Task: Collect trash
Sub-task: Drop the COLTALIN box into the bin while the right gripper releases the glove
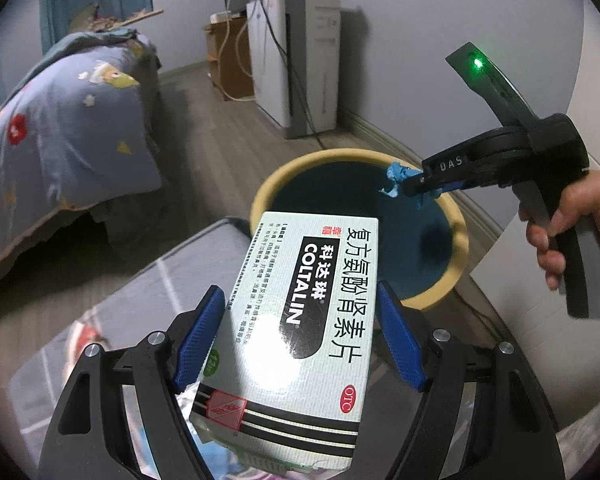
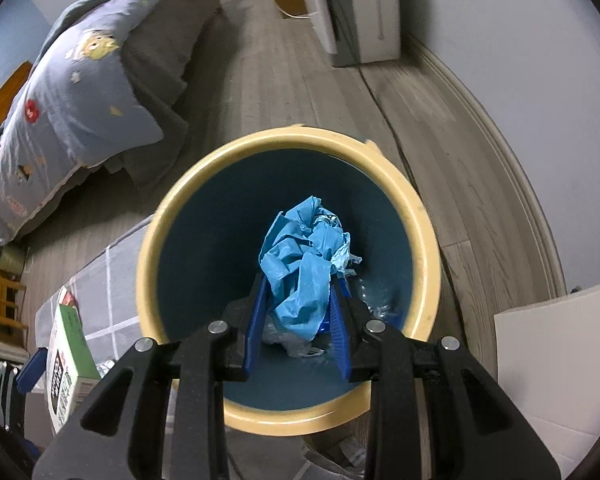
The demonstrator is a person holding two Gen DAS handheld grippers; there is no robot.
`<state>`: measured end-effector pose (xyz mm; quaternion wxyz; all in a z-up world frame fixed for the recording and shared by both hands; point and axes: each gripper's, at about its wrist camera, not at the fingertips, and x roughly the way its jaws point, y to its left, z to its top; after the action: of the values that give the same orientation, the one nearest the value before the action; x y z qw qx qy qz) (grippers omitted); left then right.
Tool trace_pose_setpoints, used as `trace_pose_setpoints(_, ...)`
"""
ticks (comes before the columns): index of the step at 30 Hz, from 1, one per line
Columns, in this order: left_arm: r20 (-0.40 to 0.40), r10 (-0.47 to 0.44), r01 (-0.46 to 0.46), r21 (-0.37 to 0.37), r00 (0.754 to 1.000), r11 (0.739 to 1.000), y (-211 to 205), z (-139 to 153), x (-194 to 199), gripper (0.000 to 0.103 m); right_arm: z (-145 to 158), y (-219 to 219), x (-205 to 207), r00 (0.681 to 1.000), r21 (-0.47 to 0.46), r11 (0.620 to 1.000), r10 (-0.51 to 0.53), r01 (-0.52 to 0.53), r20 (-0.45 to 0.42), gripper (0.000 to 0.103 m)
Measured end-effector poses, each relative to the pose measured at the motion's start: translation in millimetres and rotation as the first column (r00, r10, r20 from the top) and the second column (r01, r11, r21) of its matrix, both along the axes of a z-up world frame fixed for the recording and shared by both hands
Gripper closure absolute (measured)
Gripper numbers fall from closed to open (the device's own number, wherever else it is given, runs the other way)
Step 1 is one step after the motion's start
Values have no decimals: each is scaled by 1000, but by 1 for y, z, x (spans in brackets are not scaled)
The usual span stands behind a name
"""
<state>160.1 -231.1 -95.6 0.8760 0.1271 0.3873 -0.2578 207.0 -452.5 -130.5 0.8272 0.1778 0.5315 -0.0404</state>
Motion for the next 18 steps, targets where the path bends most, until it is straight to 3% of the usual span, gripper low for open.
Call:
trace_pose_setpoints(6, -42, -7, 9, 35, 999, 999, -25, -17, 25, 26, -9, -7, 1, 1000, 28, 999, -22, 22, -12, 74)
trace_pose_setpoints(14, -26, -16, 19, 92, 1000, 996, -52, -26, 54, 26, -12, -9, 3, 999, 32, 999, -39, 39, -3, 74)
trace_pose_setpoints(18, 0, -15, 15, 125, 1000, 992, -58, -27, 60, 14, -13, -10, 5, 999, 45, 998, -38, 39, -2, 73)
